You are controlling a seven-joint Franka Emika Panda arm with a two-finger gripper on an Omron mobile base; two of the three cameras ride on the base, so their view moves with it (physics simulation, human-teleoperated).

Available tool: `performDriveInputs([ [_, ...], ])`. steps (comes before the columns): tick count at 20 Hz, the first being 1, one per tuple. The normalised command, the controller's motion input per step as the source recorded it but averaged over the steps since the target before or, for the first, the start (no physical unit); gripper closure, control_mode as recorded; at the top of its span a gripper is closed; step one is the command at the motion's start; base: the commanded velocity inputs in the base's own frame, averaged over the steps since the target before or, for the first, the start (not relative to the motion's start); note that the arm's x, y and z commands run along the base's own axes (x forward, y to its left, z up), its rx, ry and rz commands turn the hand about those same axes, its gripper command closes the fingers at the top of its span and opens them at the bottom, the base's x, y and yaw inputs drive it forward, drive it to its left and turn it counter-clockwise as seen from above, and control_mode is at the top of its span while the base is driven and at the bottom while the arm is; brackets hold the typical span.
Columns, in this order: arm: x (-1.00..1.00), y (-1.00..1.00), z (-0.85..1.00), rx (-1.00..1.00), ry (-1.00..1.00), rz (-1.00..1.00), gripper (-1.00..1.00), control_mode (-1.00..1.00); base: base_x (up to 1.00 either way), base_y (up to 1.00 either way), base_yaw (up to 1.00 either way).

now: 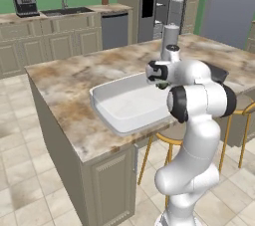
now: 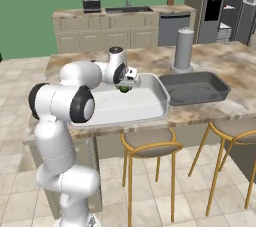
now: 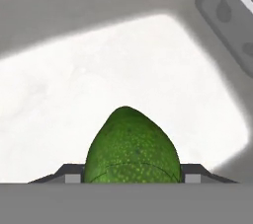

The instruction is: Place the cold items (avocado and bell pepper) from the fridge in one tupperware on the dining counter. Place the warm items (kebab skewer and hot dog) in the stove area in another tupperware.

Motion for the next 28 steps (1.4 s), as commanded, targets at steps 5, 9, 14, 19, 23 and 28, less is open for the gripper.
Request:
performDriveInputs([
  [5, 0.37, -0.03, -0.11, 0.00, -0.02, 0.17, 1.00, -1.00, 0.00, 0.00, 0.00],
  [9, 0.28, -0.17, -0.76, 0.00, 0.23, 0.11, 1.00, -1.00, 0.00, 0.00, 0.00],
  [14, 0.16, -0.11, -0.19, 0.00, 0.06, 0.04, 1.00, -1.00, 0.00, 0.00, 0.00],
  [19, 0.12, 0.07, 0.00, 0.00, 0.02, -0.01, -1.00, -1.00, 0.00, 0.00, 0.00],
  [23, 0.01, 0.07, 0.20, -0.09, 0.05, 0.00, -1.00, -1.00, 0.00, 0.00, 0.00],
  [28, -0.09, 0.00, 0.42, -0.20, 0.02, -0.11, -1.00, -1.00, 0.00, 0.00, 0.00],
])
